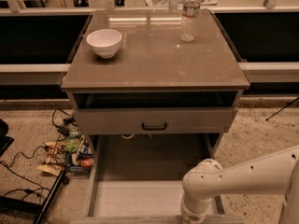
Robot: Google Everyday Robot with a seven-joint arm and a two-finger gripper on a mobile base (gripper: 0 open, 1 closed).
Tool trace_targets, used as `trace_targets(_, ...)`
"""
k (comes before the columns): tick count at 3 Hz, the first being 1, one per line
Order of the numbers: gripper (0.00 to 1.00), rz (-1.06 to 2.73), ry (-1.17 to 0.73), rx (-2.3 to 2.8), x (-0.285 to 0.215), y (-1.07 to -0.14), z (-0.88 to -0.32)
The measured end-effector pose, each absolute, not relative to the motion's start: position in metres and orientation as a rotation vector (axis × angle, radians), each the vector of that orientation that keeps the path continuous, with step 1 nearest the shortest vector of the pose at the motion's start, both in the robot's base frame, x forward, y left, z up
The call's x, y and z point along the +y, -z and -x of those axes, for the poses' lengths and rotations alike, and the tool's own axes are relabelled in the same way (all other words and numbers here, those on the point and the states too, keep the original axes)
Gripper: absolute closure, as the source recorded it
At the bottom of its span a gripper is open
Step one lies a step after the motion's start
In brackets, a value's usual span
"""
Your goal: Open middle drawer
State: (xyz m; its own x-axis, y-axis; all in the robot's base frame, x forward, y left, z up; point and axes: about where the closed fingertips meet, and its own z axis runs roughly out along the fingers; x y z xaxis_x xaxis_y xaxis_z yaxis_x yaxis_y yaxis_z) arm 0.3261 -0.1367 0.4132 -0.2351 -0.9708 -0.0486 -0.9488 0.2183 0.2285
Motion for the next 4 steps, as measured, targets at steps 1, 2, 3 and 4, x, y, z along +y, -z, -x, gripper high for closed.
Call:
trace_targets(1, 0.00, -1.874, 0.321, -2.368, -0.137, -0.413, -0.326)
trace_targets(2, 0.00, -1.898, 0.324, -2.370, -0.140, -0.422, -0.333)
trace_targets(3, 0.00, -1.919, 0.309, -2.403, -0.159, -0.476, -0.345)
trace_targets(4, 0.00, -1.988, 0.205, -2.472, -0.201, -0.617, -0.371)
